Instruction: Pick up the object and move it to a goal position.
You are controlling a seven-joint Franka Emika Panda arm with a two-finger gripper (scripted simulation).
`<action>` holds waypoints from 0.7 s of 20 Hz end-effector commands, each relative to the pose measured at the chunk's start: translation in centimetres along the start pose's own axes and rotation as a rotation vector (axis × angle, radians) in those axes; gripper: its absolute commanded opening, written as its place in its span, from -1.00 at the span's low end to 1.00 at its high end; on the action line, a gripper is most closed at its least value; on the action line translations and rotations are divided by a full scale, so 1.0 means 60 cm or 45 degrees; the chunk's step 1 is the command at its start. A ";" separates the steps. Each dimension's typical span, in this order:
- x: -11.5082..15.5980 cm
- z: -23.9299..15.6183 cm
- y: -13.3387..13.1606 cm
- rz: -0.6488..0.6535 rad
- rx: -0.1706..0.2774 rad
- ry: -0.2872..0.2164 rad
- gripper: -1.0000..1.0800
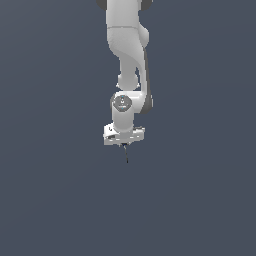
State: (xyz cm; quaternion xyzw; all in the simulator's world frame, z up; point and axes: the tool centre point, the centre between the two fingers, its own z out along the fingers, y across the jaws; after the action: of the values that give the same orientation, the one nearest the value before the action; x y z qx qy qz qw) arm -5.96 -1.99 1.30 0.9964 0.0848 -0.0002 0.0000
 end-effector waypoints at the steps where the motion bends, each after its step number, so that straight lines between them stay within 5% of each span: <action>1: 0.000 0.000 0.000 0.000 0.000 0.000 -1.00; 14: 0.047 -0.051 0.025 0.000 0.000 0.000 -1.00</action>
State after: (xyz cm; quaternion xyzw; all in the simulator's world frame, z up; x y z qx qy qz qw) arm -3.57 -2.76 3.67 0.9964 0.0850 -0.0007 -0.0001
